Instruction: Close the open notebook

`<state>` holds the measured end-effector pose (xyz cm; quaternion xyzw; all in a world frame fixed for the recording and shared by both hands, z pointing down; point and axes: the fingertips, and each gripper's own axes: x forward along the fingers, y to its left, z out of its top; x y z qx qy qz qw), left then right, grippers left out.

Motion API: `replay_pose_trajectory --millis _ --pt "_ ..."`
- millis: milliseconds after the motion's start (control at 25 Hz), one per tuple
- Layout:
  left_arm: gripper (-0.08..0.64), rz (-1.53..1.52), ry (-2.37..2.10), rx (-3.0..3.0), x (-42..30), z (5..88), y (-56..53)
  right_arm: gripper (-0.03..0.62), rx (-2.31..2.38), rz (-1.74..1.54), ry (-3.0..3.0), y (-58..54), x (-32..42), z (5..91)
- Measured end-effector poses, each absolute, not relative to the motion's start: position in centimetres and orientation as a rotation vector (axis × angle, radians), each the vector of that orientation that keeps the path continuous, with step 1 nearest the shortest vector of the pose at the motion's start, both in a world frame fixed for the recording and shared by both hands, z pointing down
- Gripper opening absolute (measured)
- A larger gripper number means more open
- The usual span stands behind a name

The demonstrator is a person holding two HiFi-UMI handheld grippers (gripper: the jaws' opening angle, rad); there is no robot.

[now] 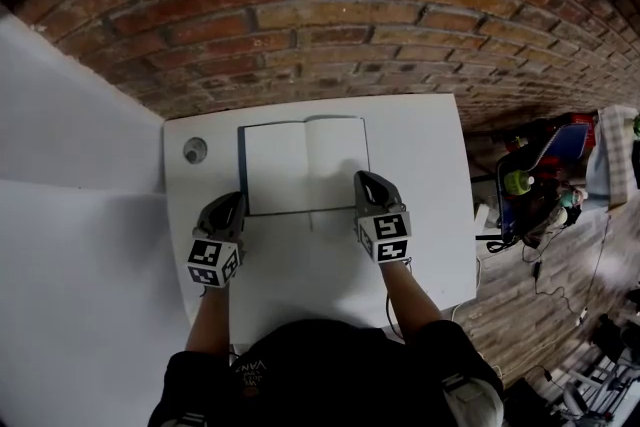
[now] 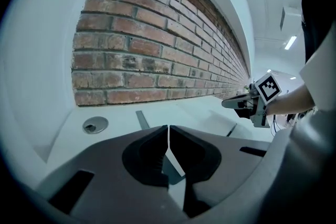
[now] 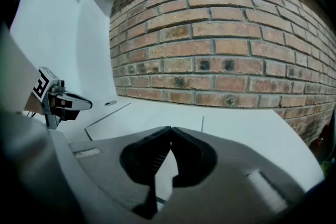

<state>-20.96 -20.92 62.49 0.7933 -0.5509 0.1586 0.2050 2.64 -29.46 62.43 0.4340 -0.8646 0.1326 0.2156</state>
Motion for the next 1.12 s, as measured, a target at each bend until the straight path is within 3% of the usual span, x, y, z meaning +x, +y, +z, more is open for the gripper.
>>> replay_pose_trajectory --millis 560,840,960,1120 --pt "0.014 0.469 -1.498 1.993 -22.0 66.1 -21.5 -0.002 1.148 0.403 -2.309 -29.8 2.4 66.3" --pt "0.063 0.497 -1.456 1.897 -21.9 67.1 -21.5 -0.002 1.134 0.422 -2.260 -29.8 2.5 66.6" --pt "0.162 0.511 -1.407 1.852 -21.5 67.7 -21.2 -0.002 1.121 0.433 -2.250 -29.8 2.7 66.9" --pt "0.181 0.538 -1.377 1.823 -21.2 68.1 -21.3 -0.002 1.090 0.405 -2.206 -29.5 2.7 67.5"
